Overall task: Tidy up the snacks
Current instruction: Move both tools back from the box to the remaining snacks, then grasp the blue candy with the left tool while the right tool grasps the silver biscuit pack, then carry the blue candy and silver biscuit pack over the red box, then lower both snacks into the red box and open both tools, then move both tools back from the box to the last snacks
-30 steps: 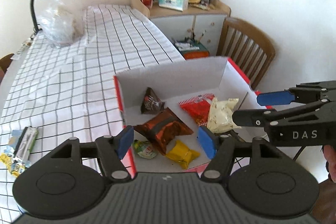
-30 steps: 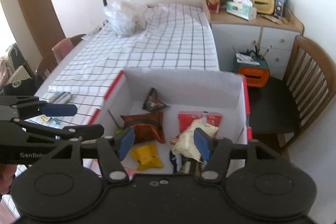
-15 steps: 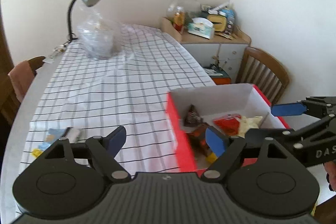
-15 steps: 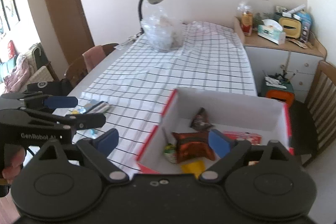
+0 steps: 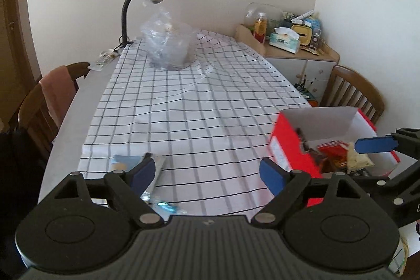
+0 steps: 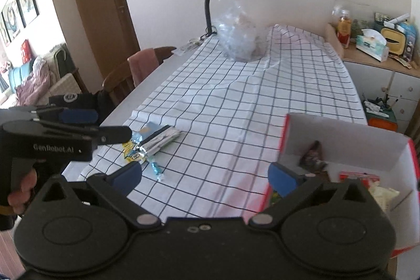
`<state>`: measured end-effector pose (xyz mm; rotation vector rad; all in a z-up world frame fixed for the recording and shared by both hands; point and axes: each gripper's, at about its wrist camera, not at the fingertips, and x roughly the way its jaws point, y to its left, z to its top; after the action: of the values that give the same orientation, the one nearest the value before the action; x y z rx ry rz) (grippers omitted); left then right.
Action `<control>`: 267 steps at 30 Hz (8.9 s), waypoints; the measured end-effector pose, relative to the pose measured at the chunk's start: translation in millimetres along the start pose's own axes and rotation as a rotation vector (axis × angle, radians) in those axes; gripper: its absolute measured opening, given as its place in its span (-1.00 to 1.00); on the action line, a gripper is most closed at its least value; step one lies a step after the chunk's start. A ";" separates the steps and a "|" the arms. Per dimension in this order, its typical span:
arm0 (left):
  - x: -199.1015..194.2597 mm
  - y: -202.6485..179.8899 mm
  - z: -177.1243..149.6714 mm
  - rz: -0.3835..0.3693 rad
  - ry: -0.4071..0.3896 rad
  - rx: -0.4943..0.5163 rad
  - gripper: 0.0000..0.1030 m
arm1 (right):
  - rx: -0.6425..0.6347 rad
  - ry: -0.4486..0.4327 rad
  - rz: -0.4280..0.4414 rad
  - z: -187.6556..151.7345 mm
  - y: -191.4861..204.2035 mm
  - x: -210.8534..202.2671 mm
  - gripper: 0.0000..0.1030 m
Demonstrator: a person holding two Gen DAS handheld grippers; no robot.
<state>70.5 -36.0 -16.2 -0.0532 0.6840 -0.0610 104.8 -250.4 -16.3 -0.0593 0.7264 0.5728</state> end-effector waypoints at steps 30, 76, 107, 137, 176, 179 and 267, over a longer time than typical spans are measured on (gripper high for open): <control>151.0 46.9 -78.6 0.163 0.257 -0.083 0.14 | -0.011 0.186 -0.104 5.2 15.2 121.1 0.98; 95.6 157.2 -92.3 0.220 0.189 -0.489 -0.76 | 0.274 0.391 -0.160 53.1 85.5 316.7 0.77; 87.2 145.3 -89.6 0.166 0.193 -0.426 -0.76 | 0.211 0.420 -0.146 29.7 103.7 263.6 -0.19; 41.5 -53.2 2.5 -0.009 0.111 -0.135 -0.76 | 0.296 0.125 -0.218 -4.0 -48.7 18.7 -0.19; 193.3 -269.2 22.8 -0.084 0.435 0.047 -0.76 | 0.307 0.202 -0.257 -5.3 -270.0 33.2 -0.19; 204.7 -269.7 17.7 -0.068 0.470 0.052 -0.76 | 0.298 0.227 -0.246 -7.0 -271.1 41.5 -0.19; 75.4 156.5 11.5 -0.028 0.166 0.017 0.66 | -0.117 0.168 0.030 16.9 118.1 126.4 0.99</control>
<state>142.2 114.7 -65.6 -0.0421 0.8486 -0.0989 130.5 -86.4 -68.0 -0.2076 0.8579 0.6435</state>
